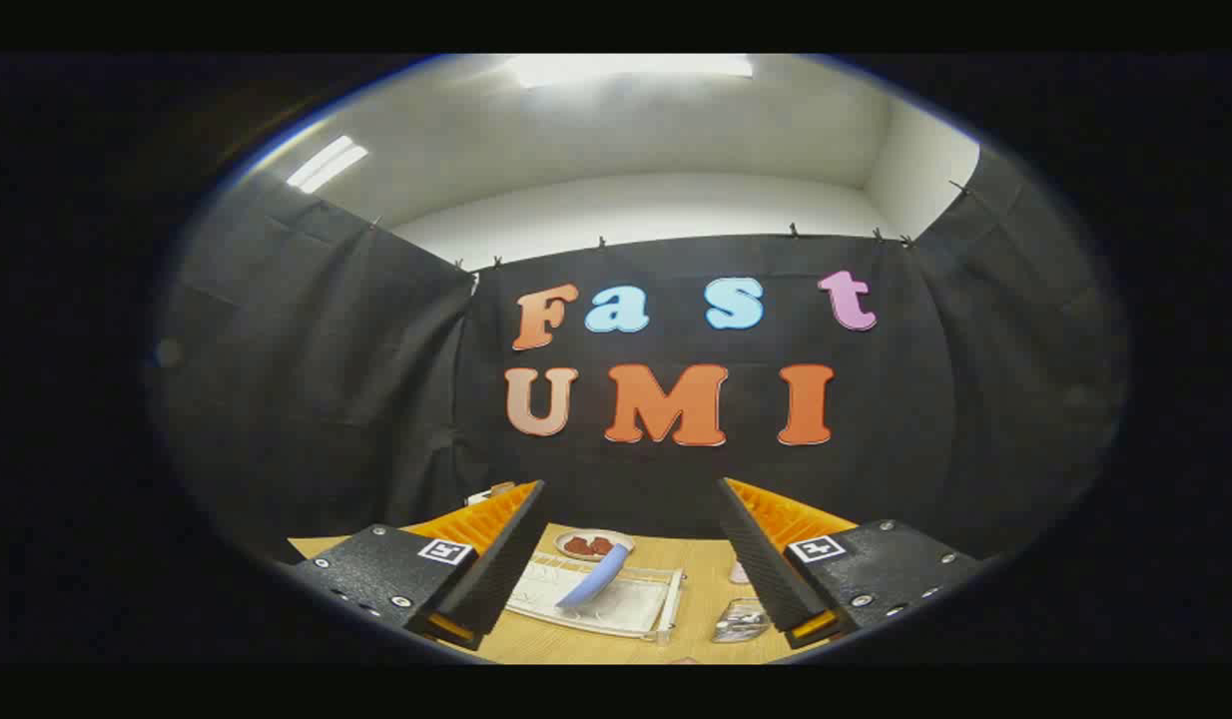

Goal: Take the plate from the dish rack, then take the spoon from the basket and place it into the plate.

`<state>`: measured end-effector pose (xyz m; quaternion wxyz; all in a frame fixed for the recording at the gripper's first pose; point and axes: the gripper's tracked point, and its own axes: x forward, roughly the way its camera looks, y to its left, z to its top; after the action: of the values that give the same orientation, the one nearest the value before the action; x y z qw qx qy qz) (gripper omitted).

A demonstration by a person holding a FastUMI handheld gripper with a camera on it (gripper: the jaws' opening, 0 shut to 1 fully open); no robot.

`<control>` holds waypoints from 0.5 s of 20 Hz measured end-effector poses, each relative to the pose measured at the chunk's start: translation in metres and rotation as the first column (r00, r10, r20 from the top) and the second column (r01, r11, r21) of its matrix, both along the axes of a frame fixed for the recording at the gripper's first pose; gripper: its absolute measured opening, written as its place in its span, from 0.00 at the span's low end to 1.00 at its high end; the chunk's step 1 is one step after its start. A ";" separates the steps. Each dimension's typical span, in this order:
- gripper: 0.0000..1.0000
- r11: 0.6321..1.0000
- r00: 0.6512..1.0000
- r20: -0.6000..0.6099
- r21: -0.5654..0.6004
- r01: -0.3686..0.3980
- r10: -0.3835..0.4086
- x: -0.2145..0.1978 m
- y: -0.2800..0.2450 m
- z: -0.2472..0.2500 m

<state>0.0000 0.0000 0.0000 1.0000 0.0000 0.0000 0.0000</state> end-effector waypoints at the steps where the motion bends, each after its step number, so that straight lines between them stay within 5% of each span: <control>1: 0.99 1.000 1.000 -0.002 0.000 -0.006 0.006 0.000 0.003 0.001; 10: 0.99 0.998 0.998 0.001 -0.004 -0.066 0.066 0.003 0.025 0.003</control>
<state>0.0028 0.0254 0.0033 0.9994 -0.0020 -0.0004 0.0331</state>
